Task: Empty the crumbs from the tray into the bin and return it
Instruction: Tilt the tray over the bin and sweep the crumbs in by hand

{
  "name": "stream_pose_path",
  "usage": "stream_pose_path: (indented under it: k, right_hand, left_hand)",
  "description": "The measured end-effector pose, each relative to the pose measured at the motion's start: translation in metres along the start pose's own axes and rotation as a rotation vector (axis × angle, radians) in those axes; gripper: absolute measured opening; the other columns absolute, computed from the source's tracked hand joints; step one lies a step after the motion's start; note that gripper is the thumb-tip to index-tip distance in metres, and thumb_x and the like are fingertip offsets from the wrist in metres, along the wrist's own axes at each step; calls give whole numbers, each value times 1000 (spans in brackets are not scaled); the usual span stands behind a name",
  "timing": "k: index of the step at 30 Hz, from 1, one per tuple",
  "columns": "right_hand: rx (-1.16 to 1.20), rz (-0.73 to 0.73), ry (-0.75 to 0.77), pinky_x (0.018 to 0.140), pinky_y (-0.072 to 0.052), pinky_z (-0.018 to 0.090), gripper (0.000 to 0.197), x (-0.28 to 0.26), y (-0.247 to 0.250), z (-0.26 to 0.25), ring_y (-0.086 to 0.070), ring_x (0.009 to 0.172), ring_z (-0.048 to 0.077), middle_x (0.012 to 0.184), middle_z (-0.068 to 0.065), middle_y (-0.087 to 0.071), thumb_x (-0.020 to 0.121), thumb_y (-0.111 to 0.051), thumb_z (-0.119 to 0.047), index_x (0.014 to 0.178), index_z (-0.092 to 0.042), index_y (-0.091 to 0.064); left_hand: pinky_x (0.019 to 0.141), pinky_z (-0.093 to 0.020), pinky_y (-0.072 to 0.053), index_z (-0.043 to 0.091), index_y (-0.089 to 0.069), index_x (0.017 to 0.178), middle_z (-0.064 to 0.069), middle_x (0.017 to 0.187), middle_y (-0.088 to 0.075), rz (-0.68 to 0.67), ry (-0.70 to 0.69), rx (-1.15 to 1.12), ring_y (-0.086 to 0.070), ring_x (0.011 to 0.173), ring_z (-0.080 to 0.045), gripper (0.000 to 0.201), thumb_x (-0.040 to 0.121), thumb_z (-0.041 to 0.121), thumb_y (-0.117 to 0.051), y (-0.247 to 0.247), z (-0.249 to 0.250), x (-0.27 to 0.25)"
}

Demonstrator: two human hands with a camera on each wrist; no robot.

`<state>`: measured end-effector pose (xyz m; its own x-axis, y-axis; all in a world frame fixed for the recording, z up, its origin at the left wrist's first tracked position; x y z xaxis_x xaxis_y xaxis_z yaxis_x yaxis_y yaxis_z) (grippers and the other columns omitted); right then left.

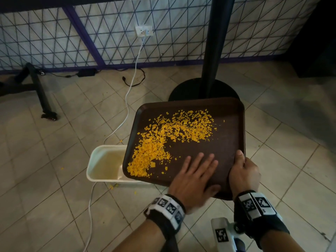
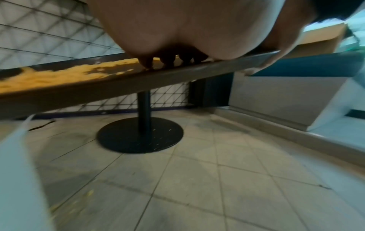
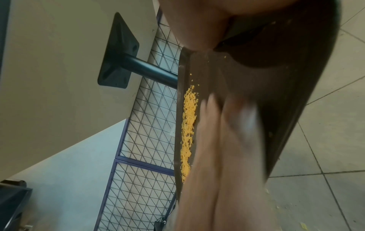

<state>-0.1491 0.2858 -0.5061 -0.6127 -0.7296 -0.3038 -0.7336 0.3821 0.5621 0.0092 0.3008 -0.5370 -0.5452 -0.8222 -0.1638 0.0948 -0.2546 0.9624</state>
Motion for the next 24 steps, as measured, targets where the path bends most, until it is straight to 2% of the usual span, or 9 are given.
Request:
stream_pose_path:
  k: [4,6,8,11,15,17,20,24]
  right_hand:
    - [4,-7,-17,72,-38,35,52,1,3,4,-51,78,31,84,16,-59,101,-35,-42,97,1,-65]
    - [1,-9,-8,71,-36,34,52,1,2,4,-48,77,30,84,16,-58,102,-35,-41,97,1,-65]
    - [-9,-3,11,71,-35,34,51,0,1,4,-47,77,29,87,19,-61,102,-35,-41,97,1,-65]
    - [-14,-4,28,71,-37,34,51,0,-1,4,-50,78,29,95,24,-66,101,-36,-41,99,0,-66]
    - [0,-23,18,71,-37,33,50,-2,-5,2,-58,86,36,101,26,-67,101,-36,-41,106,-1,-67]
    - [14,-31,15,71,-36,32,49,-3,-5,2,-54,80,31,102,24,-68,101,-37,-40,107,-2,-67]
    - [15,-39,5,69,-34,31,49,-2,-5,5,-48,76,25,99,22,-67,101,-36,-40,107,-3,-67]
    - [26,-49,-16,73,-42,34,52,0,-7,10,-55,80,29,92,14,-65,100,-34,-47,105,-8,-67]
  left_hand:
    - [120,-49,8,28,15,152,6,160,24,-109,250,20,27,146,-17,70,97,67,-2,-18,-77,-41]
    - [119,-47,11,27,17,152,8,157,30,-145,340,12,30,144,-15,71,95,68,0,-25,-110,-62]
    - [119,-46,11,25,13,153,10,157,30,-134,369,-12,26,146,-16,73,95,68,1,-22,-121,-69]
    - [120,-46,8,25,9,154,7,159,24,-64,292,-21,25,146,-14,70,98,65,-3,0,-92,-44]
    - [121,-50,-4,22,-7,156,2,164,4,60,14,11,8,151,-20,63,103,55,-17,31,-12,20]
    - [120,-51,-5,20,-10,156,1,165,-1,70,-51,51,3,151,-22,61,104,51,-19,34,11,46]
    - [120,-51,-4,23,-4,157,3,165,4,51,-13,89,8,151,-21,63,103,53,-16,31,0,63]
    - [120,-50,2,27,9,155,8,161,19,6,157,79,20,148,-16,67,100,62,-7,18,-60,40]
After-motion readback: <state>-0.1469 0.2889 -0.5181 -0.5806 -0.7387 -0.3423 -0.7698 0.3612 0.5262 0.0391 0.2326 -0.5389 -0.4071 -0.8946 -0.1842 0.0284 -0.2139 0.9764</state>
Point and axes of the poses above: each hand's wrist, its own x-axis towards the middle knuckle, its own y-axis out of the back of the hand, z = x × y, the point moved 8 cm from there along x, towards the middle knuckle
